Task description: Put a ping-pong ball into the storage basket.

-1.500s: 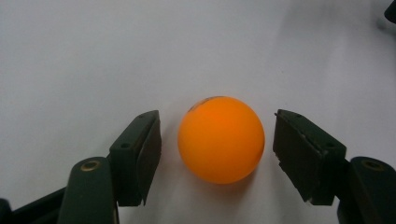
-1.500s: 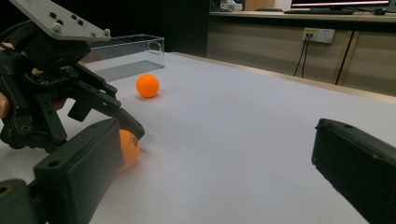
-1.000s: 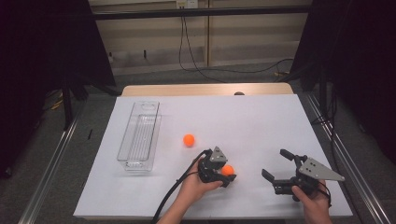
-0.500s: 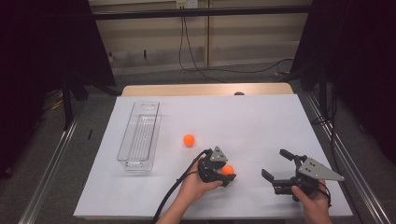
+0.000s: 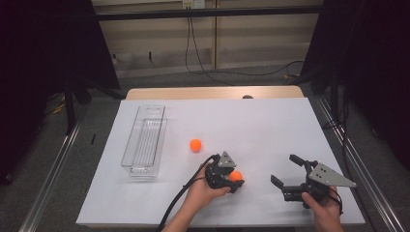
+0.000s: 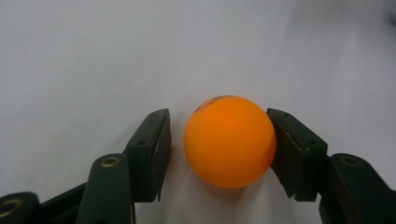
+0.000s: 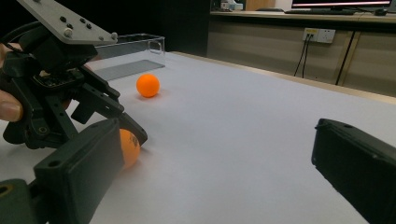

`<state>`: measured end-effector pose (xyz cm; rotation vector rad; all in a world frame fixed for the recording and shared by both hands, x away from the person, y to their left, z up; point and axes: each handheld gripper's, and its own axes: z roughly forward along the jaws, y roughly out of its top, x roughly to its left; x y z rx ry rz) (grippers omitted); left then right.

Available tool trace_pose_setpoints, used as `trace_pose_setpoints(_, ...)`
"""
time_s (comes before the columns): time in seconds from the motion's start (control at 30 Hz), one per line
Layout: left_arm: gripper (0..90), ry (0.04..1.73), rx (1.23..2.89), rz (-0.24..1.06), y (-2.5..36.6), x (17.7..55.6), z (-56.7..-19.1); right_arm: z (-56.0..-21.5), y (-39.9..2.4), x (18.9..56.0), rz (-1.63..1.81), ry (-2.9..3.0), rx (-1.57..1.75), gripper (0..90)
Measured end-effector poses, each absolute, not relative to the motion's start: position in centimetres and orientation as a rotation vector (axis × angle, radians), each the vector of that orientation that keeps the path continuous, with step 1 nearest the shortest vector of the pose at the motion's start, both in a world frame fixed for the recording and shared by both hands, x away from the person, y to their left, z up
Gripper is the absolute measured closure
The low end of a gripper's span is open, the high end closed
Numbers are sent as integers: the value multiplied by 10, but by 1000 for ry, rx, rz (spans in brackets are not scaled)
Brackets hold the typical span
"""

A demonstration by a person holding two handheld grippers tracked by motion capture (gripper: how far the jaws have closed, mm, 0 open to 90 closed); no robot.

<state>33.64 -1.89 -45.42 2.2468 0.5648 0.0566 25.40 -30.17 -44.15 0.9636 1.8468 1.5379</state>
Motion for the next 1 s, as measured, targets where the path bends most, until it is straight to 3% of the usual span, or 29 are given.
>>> trace_pose_setpoints(0.47,503,566,2250,56,-18,337,-453,-442,-301,254,1532,1847,964,18)
trace_pose_setpoints(1.0,508,592,2198,11,-10,340,-446,-441,-299,251,1505,1853,945,16)
